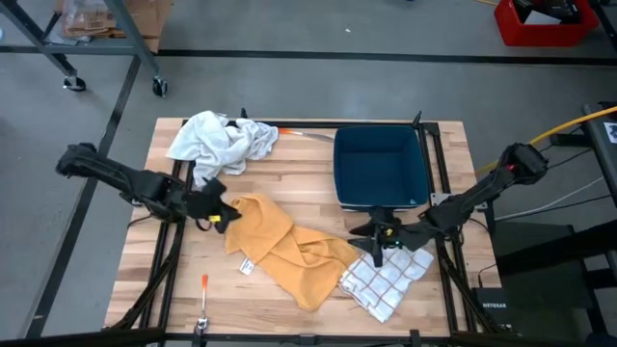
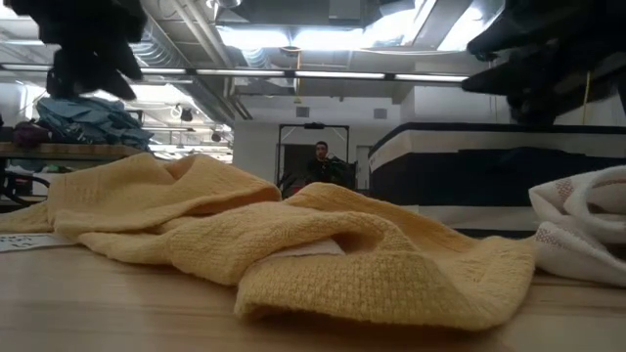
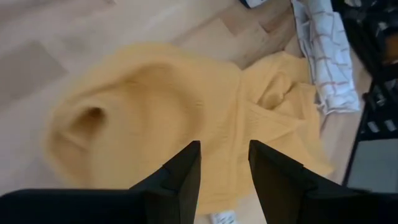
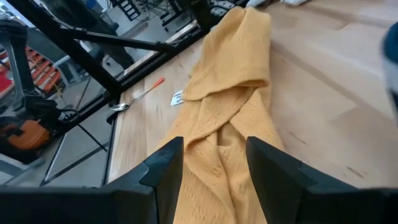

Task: Fold towel
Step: Fold the yellow towel

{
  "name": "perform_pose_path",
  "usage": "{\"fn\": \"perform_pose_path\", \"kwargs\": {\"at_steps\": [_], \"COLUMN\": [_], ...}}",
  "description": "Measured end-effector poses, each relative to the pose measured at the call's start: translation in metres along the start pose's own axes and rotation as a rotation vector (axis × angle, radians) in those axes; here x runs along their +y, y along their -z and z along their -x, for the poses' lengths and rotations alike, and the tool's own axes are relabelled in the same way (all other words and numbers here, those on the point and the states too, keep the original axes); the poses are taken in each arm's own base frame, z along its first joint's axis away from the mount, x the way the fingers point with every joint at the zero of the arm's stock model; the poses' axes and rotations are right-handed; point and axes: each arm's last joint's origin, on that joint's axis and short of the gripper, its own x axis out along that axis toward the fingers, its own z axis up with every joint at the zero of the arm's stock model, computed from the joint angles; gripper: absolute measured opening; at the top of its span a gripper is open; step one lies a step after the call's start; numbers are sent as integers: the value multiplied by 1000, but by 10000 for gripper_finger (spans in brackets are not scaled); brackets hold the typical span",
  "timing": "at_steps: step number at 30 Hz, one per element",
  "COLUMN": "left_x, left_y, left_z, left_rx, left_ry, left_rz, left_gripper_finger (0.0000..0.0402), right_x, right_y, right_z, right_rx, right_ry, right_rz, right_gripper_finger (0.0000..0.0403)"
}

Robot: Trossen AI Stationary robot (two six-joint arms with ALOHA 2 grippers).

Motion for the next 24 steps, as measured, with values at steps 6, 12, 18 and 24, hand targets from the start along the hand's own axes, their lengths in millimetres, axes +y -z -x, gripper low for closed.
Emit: {"fn": "perform_pose_path", "kwargs": {"at_steps": [6, 12, 18, 24], "left_x": [-7, -25, -28, -24], "left_y": [16, 34, 63, 76], "left_z": [-30, -56, -72, -83], "left_rx": [13, 90, 265, 323], "left_ry": [35, 83, 97, 57], "left_rz": [33, -168, -445, -614], "left_gripper_finger": [129, 129, 129, 129], "right_x": [3, 6, 11, 11], "right_y": [-2, -8, -11, -11], "right_z": [-26, -46, -49, -49], "right_rx": [26, 50, 62, 63], "right_ry": [32, 33, 6, 7], "right_rz": [23, 118, 189, 196], "right_gripper_finger": [179, 179, 179, 179]}}
